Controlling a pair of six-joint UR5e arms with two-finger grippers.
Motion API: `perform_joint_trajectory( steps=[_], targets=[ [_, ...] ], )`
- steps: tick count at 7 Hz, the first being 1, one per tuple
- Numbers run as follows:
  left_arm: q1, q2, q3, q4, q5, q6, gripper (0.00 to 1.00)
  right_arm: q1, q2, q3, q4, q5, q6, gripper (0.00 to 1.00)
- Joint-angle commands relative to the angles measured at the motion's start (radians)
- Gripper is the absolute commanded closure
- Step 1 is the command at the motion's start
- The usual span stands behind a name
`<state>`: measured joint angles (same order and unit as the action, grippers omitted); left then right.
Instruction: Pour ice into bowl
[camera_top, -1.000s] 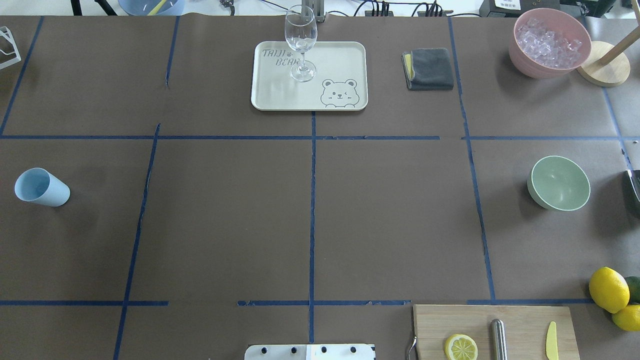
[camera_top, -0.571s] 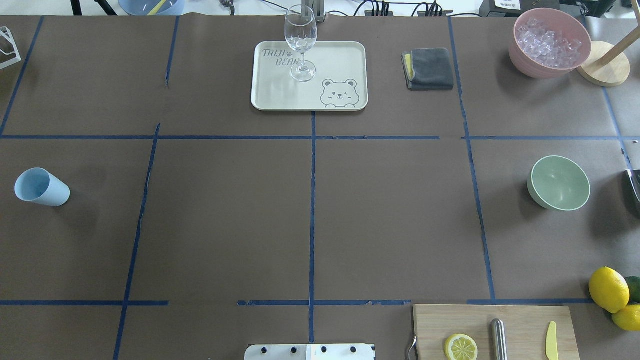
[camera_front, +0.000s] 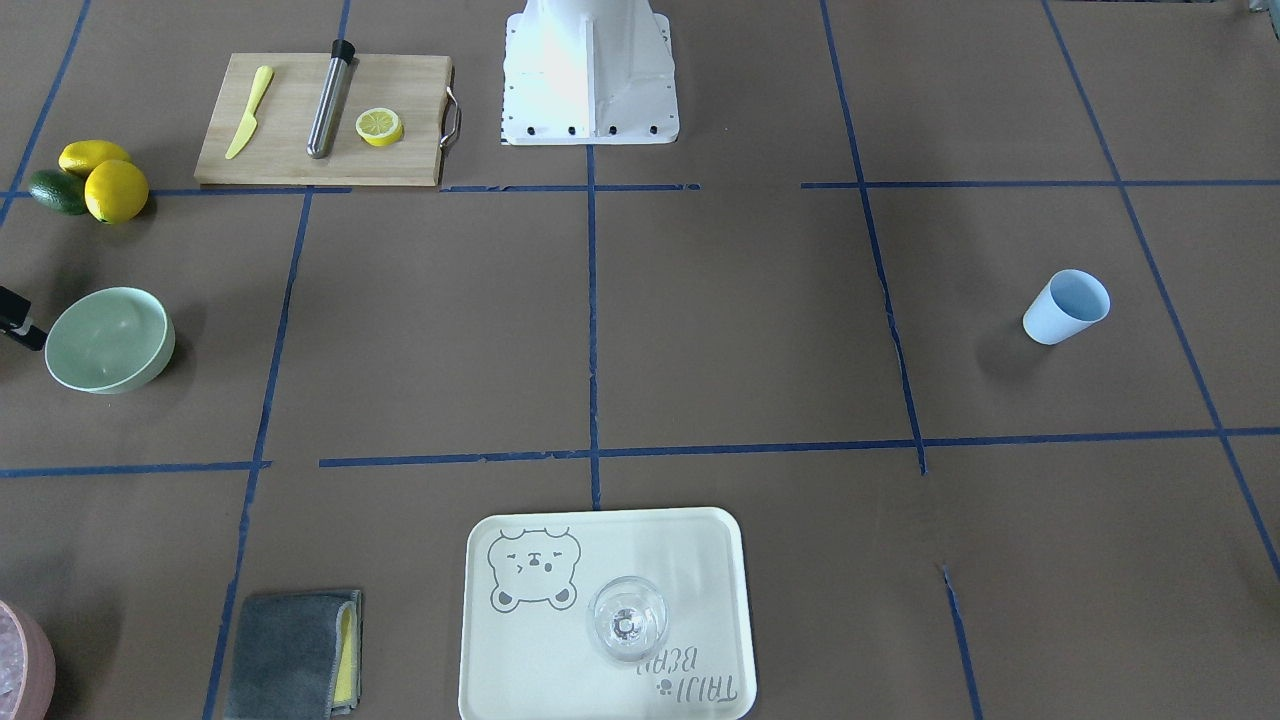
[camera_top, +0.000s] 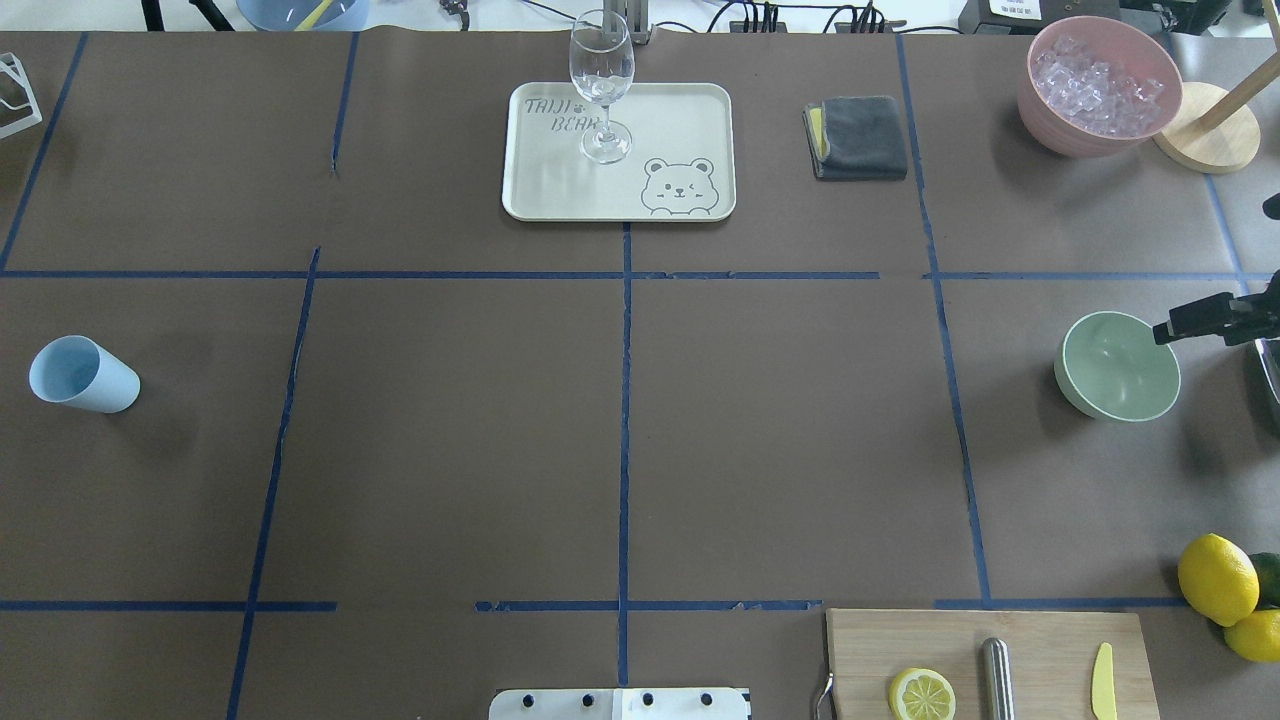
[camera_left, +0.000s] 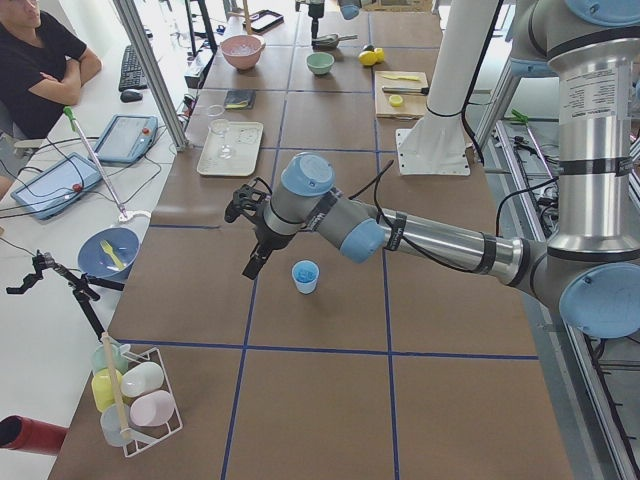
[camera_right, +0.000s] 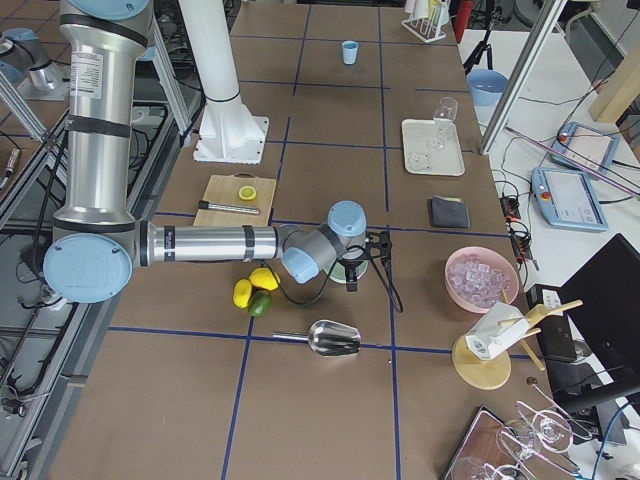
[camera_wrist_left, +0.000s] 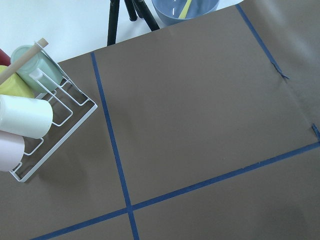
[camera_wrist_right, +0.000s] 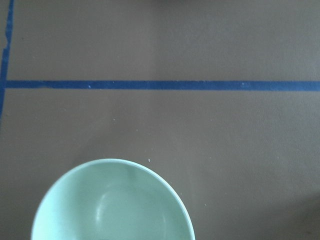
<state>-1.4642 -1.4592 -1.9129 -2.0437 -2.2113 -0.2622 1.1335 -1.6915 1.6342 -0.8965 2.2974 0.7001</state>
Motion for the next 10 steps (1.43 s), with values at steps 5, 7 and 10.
perform_joint_trajectory(
  steps=[5,7,10],
  targets=[
    [0.016,0.005,-0.014,-0.025,0.018,-0.028,0.00,-0.087,-0.008,-0.051,0.039,-0.046,0.010,0.95],
    [0.021,0.005,-0.015,-0.027,0.018,-0.029,0.00,-0.086,-0.002,-0.047,0.037,-0.038,0.010,1.00],
    [0.162,0.202,-0.012,-0.436,0.141,-0.318,0.00,-0.081,0.006,0.037,0.034,0.080,0.095,1.00]
  ],
)
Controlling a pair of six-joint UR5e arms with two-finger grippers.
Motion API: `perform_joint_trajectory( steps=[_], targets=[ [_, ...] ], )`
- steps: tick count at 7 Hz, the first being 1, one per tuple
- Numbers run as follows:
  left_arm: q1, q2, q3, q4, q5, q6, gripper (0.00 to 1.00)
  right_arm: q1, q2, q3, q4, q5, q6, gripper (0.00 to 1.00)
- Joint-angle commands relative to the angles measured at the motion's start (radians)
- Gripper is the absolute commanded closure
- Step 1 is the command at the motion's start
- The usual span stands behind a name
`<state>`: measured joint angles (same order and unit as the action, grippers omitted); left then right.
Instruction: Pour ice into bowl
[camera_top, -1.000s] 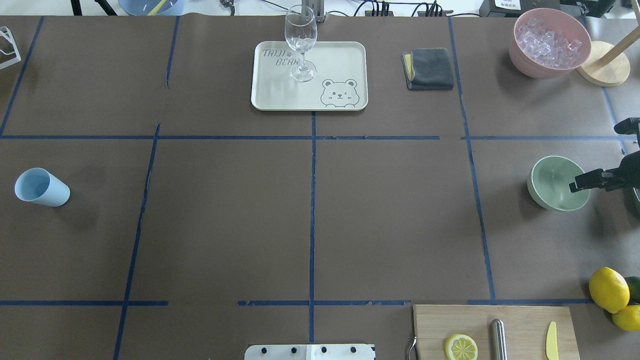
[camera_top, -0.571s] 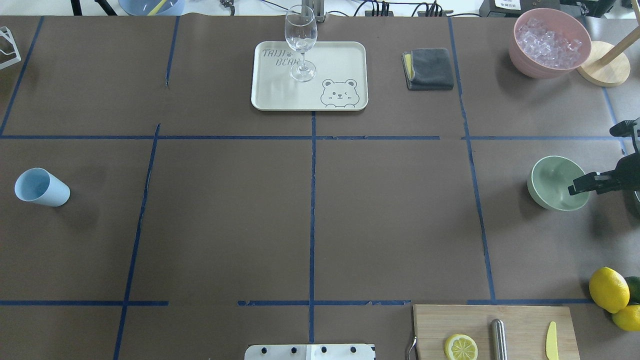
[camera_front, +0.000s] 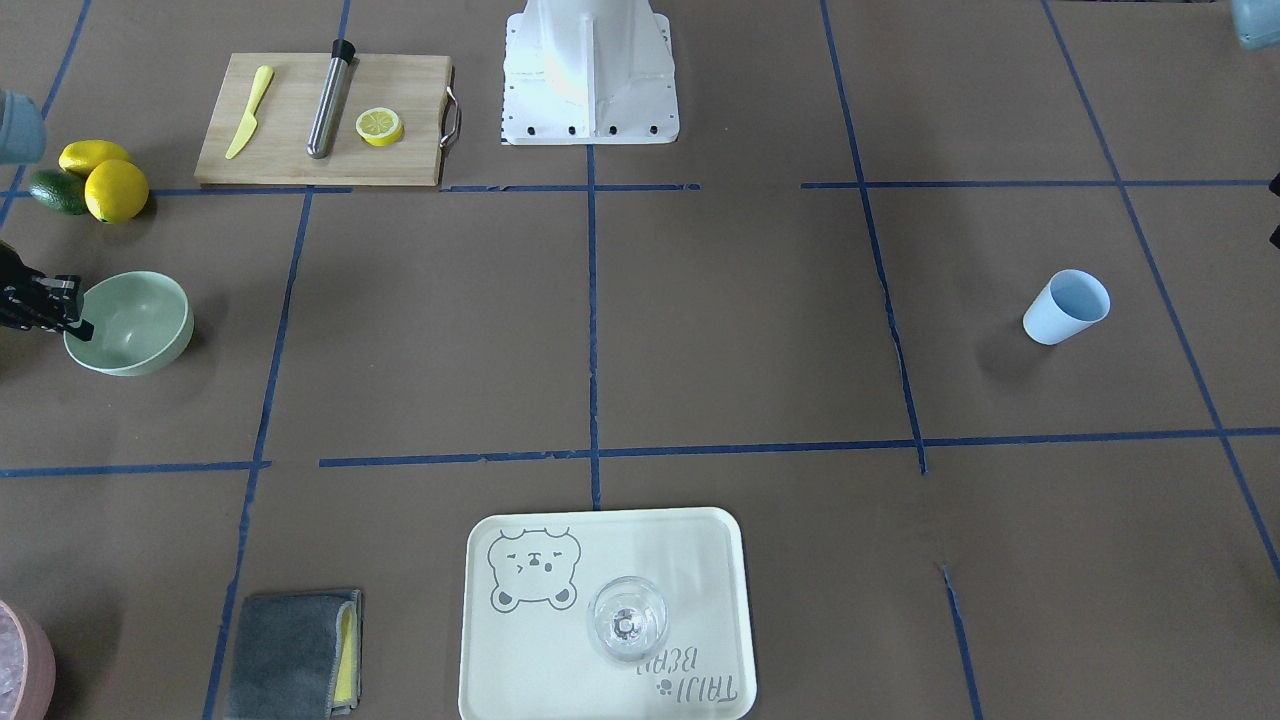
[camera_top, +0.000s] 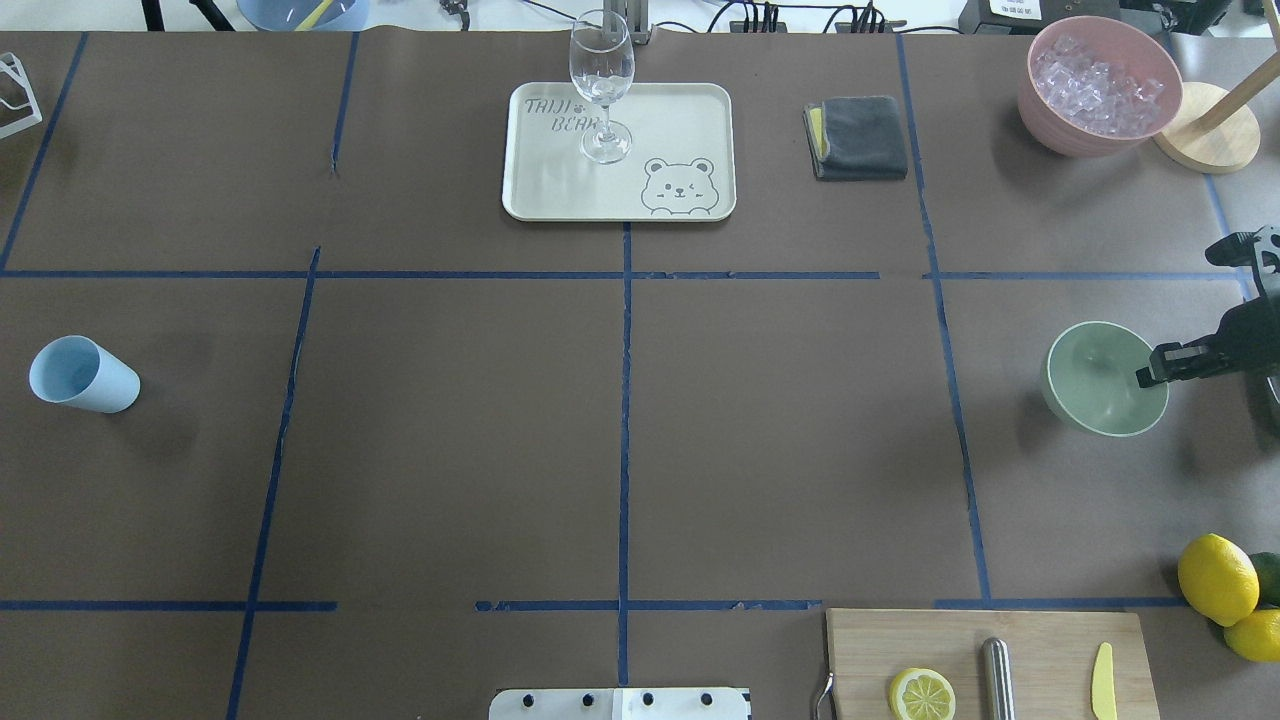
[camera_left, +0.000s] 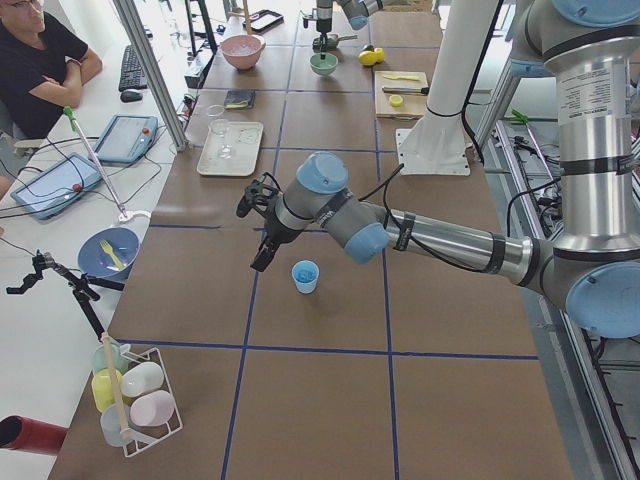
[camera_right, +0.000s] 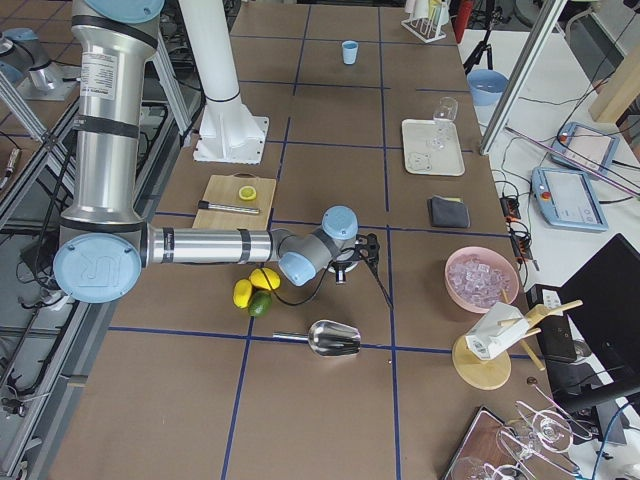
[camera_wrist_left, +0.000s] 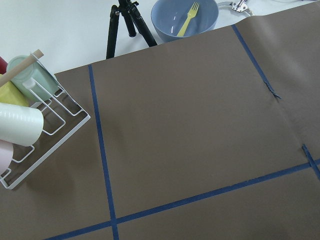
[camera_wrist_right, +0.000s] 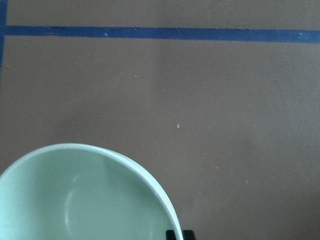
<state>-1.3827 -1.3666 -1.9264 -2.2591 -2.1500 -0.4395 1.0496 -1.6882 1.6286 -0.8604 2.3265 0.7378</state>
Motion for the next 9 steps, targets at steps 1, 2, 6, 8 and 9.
perform_joint_trajectory(
  steps=[1,2,6,8,9],
  targets=[
    [0.161,0.188,0.001,-0.367,0.129,-0.244,0.00,0.007,0.004,0.106,-0.014,0.071,0.160,1.00],
    [0.221,0.213,0.001,-0.426,0.183,-0.311,0.00,0.009,0.045,0.132,-0.016,0.080,0.255,1.00],
    [0.670,0.269,0.003,-0.517,0.636,-0.681,0.00,-0.123,0.302,0.177,-0.185,0.065,0.518,1.00],
    [0.795,0.294,0.058,-0.571,0.824,-0.728,0.00,-0.208,0.476,0.209,-0.416,0.004,0.560,1.00],
    [0.876,0.293,0.128,-0.632,0.925,-0.796,0.00,-0.248,0.564,0.214,-0.542,-0.053,0.561,1.00]
  ],
)
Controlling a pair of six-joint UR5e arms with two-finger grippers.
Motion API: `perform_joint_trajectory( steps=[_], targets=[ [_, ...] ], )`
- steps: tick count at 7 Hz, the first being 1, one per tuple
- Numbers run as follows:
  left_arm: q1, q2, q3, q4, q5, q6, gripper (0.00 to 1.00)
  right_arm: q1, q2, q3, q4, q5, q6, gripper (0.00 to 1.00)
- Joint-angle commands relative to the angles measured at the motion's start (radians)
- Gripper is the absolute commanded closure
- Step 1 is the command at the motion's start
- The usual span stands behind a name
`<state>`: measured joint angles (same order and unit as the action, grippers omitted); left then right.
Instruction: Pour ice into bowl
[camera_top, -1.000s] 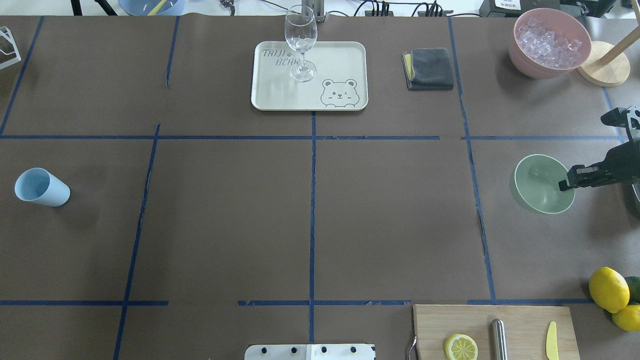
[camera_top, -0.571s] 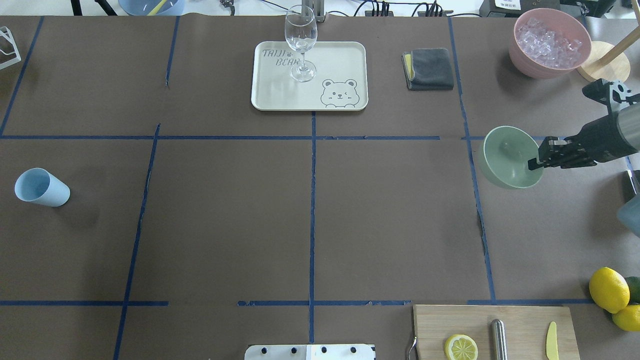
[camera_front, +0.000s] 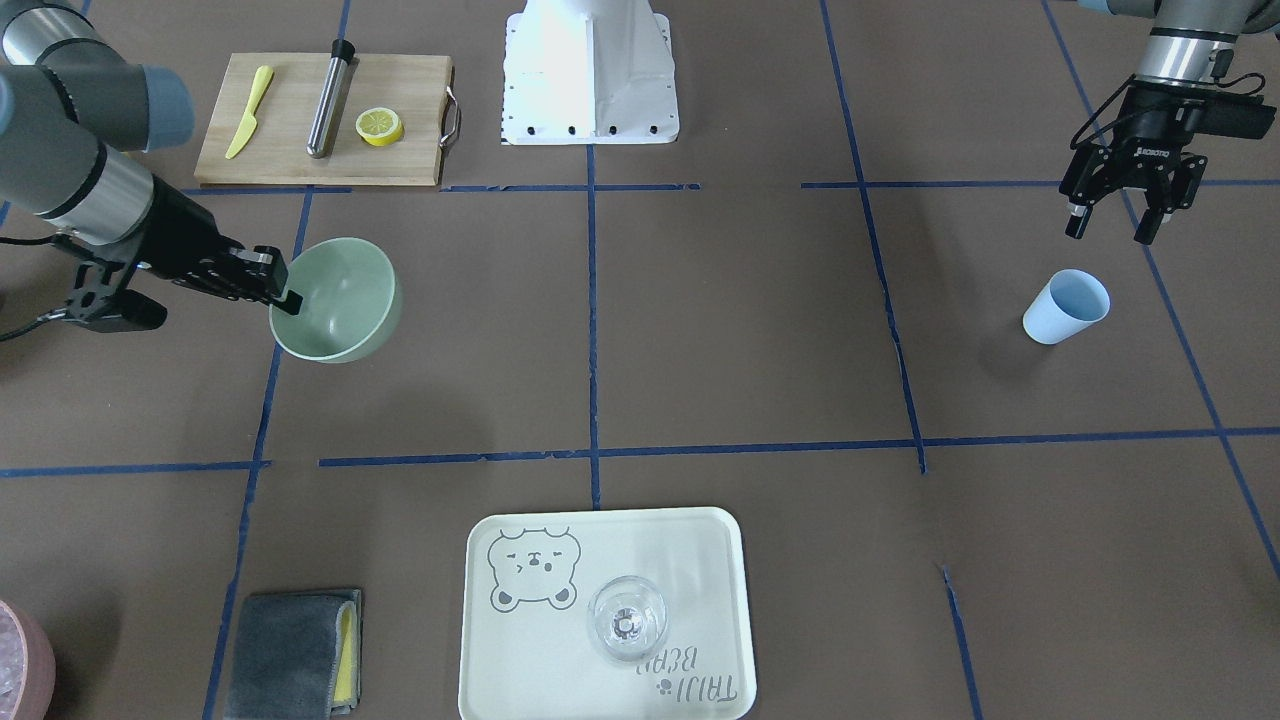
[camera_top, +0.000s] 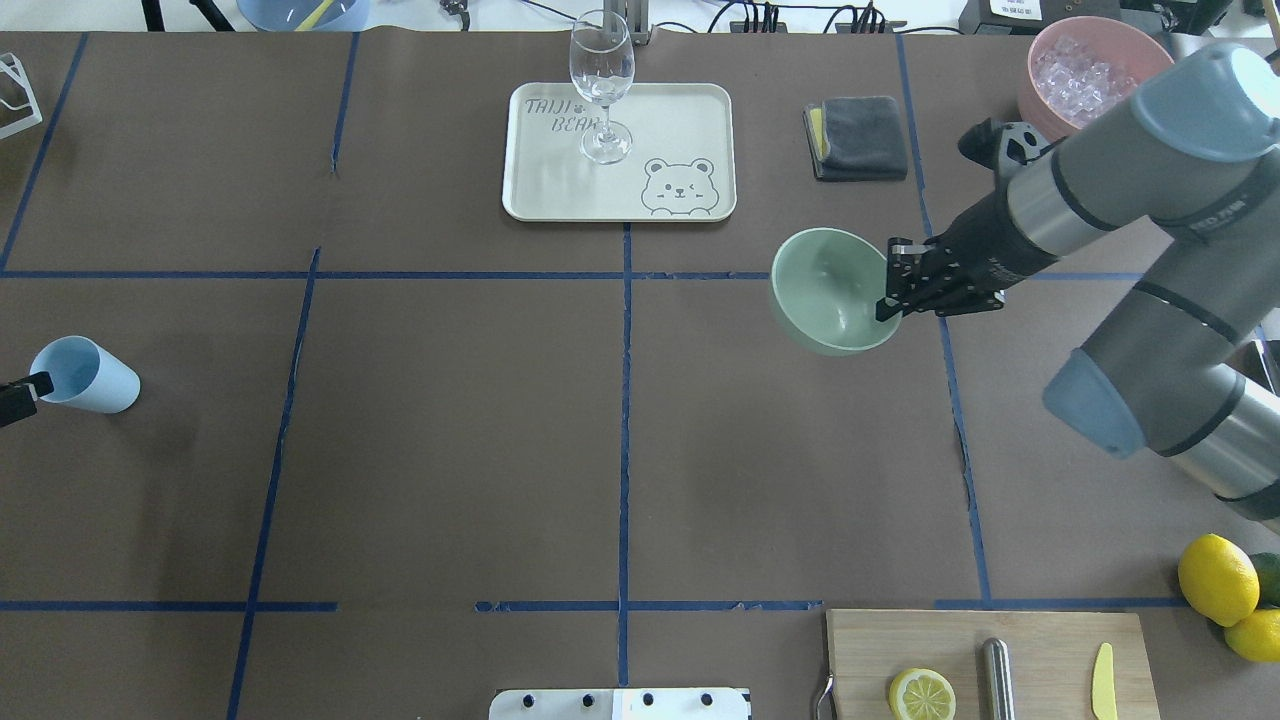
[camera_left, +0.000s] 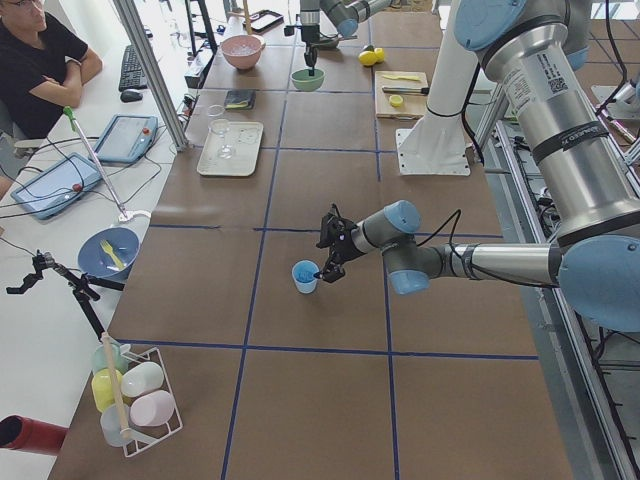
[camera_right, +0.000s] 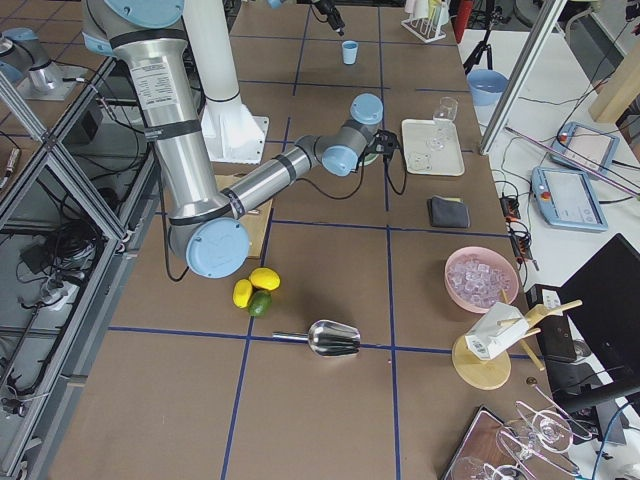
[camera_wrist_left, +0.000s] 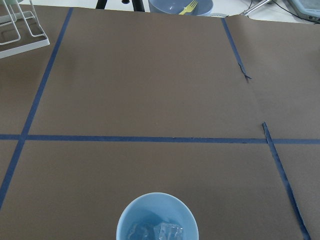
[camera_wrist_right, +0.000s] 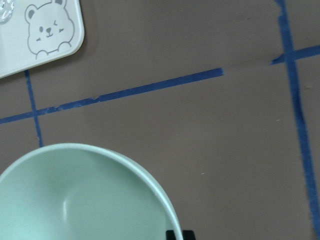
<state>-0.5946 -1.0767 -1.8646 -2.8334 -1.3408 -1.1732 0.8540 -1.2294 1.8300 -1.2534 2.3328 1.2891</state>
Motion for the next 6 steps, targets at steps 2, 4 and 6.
perform_joint_trajectory(
  steps=[2,4,6],
  targets=[
    [0.223,-0.009,0.114,-0.063,0.288,-0.176,0.00,-0.155,0.217,0.005,-0.233,-0.151,0.067,1.00],
    [0.228,-0.089,0.183,-0.055,0.380,-0.177,0.00,-0.211,0.270,-0.003,-0.292,-0.219,0.081,1.00],
    [0.233,-0.165,0.293,-0.054,0.501,-0.172,0.01,-0.240,0.289,-0.006,-0.311,-0.253,0.101,1.00]
  ],
)
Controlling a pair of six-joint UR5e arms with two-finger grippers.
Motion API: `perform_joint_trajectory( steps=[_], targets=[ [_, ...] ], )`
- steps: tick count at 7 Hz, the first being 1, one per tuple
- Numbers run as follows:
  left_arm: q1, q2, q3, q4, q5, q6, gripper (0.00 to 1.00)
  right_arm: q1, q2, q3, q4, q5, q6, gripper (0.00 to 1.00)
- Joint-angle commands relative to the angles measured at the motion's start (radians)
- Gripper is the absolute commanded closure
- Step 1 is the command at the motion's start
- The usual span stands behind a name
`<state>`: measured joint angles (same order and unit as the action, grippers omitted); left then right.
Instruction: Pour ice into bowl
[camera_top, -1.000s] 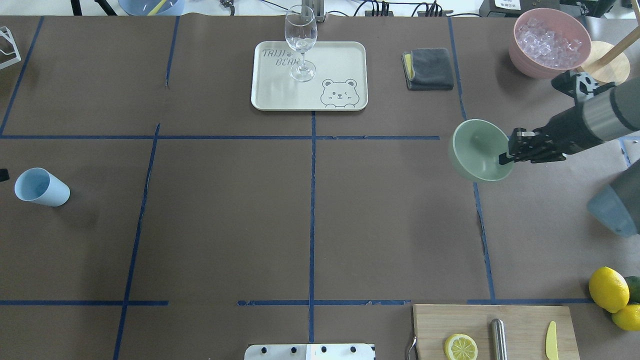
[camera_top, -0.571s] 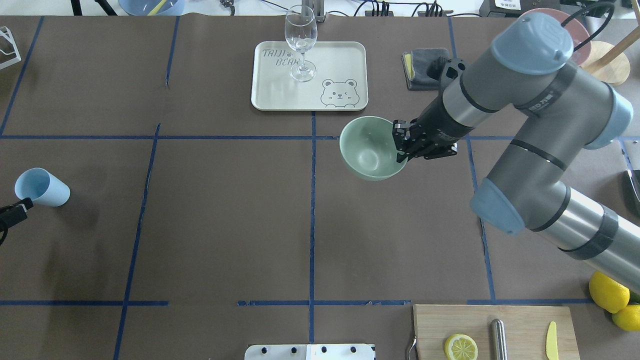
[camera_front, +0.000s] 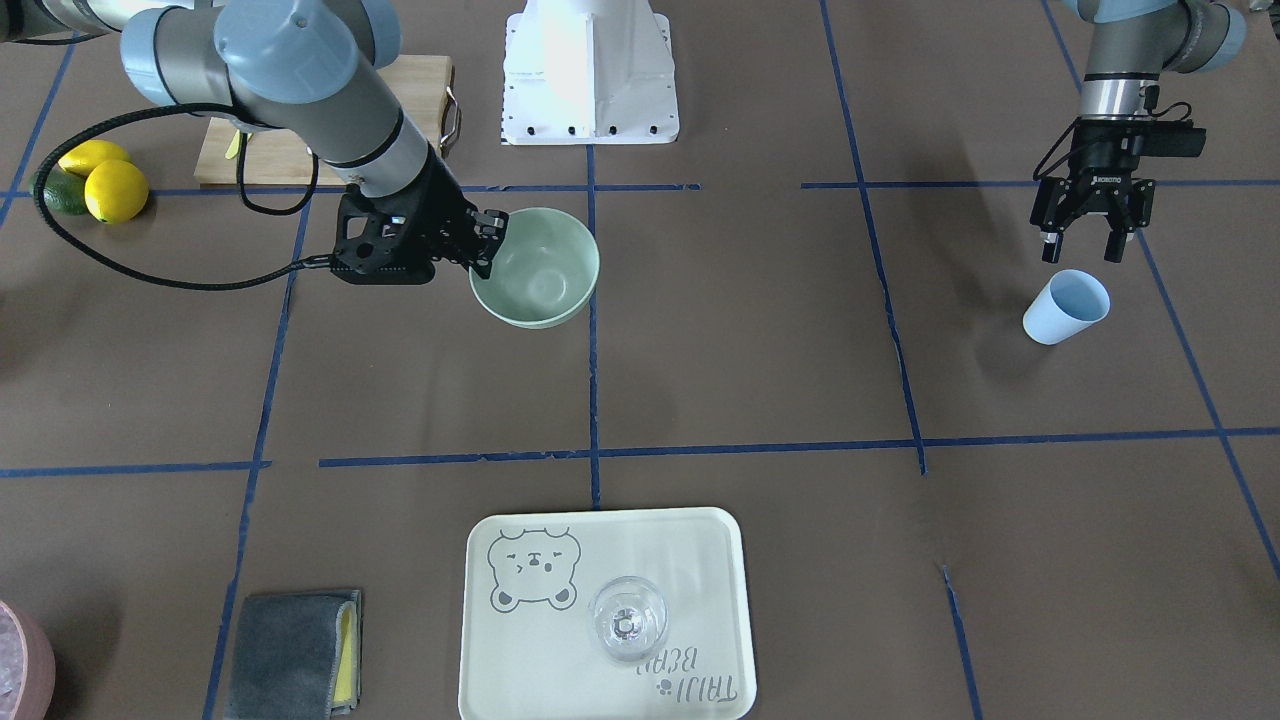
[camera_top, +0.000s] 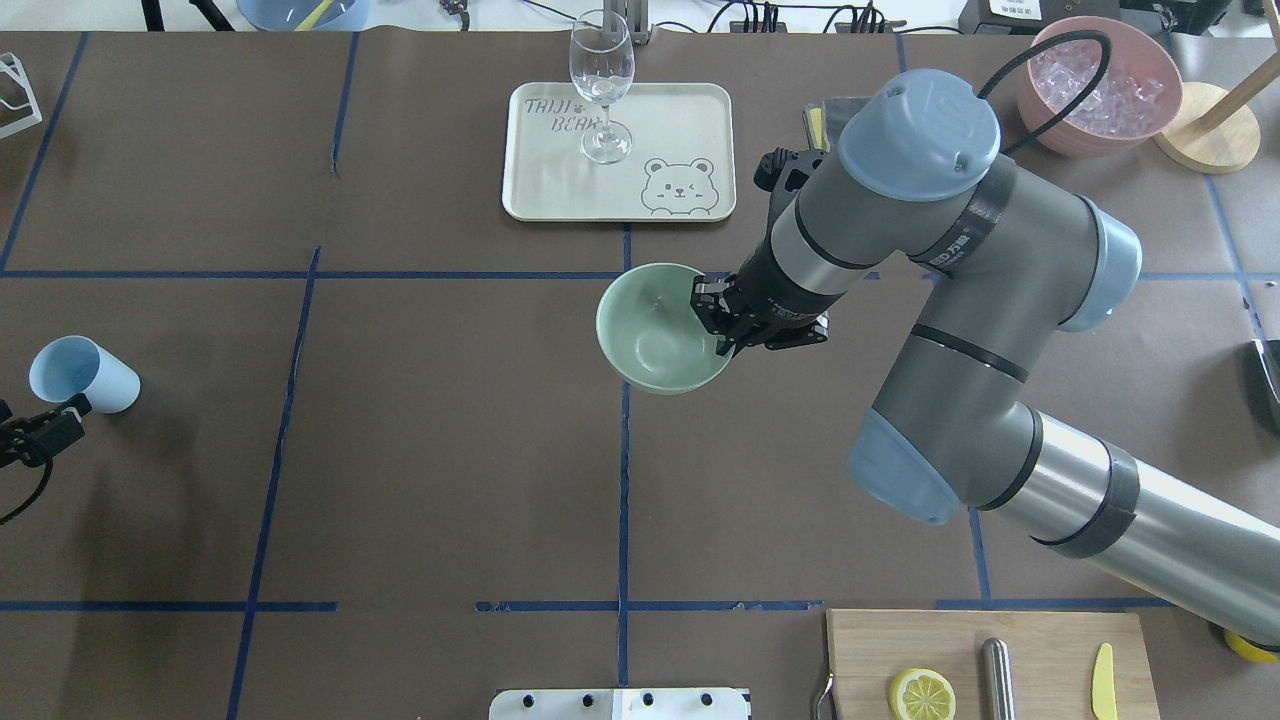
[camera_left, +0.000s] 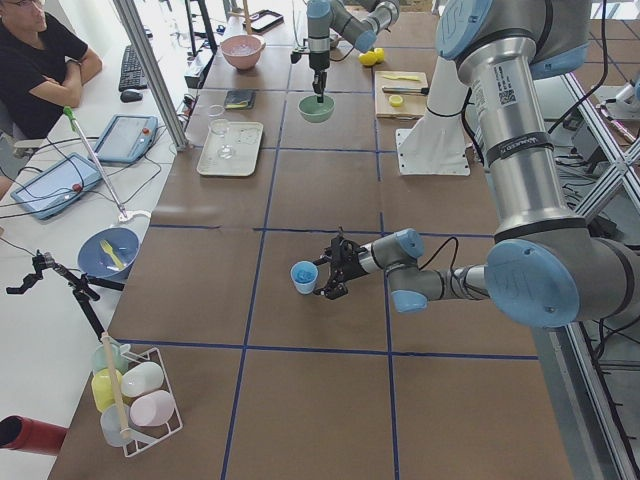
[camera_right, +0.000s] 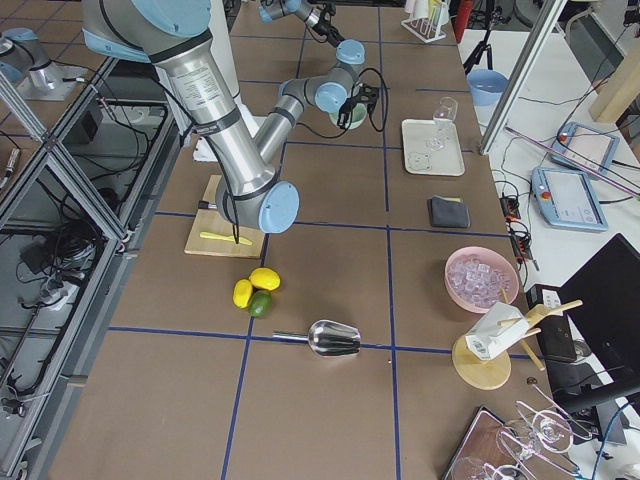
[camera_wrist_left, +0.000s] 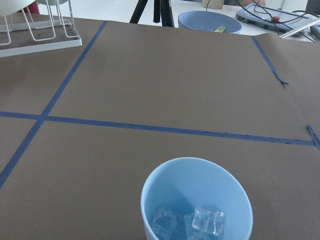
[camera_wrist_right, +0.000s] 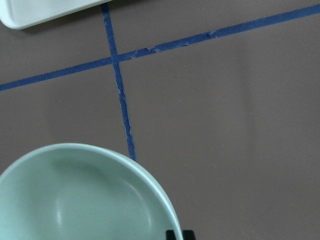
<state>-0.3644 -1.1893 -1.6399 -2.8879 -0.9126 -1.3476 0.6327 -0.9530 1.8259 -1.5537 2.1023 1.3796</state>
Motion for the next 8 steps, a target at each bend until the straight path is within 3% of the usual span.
perform_joint_trajectory(
  steps=[1,6,8],
  targets=[
    [0.002,-0.105,0.115,0.001,0.104,0.002,0.02,-0.024,0.014,-0.002,-0.011,-0.030,0.024,1.00],
    [0.002,-0.202,0.202,0.001,0.135,0.024,0.04,-0.047,0.028,-0.005,-0.011,-0.033,0.041,1.00],
    [0.002,-0.220,0.212,0.001,0.135,0.027,0.14,-0.076,0.083,-0.071,-0.008,-0.077,0.047,1.00]
  ],
)
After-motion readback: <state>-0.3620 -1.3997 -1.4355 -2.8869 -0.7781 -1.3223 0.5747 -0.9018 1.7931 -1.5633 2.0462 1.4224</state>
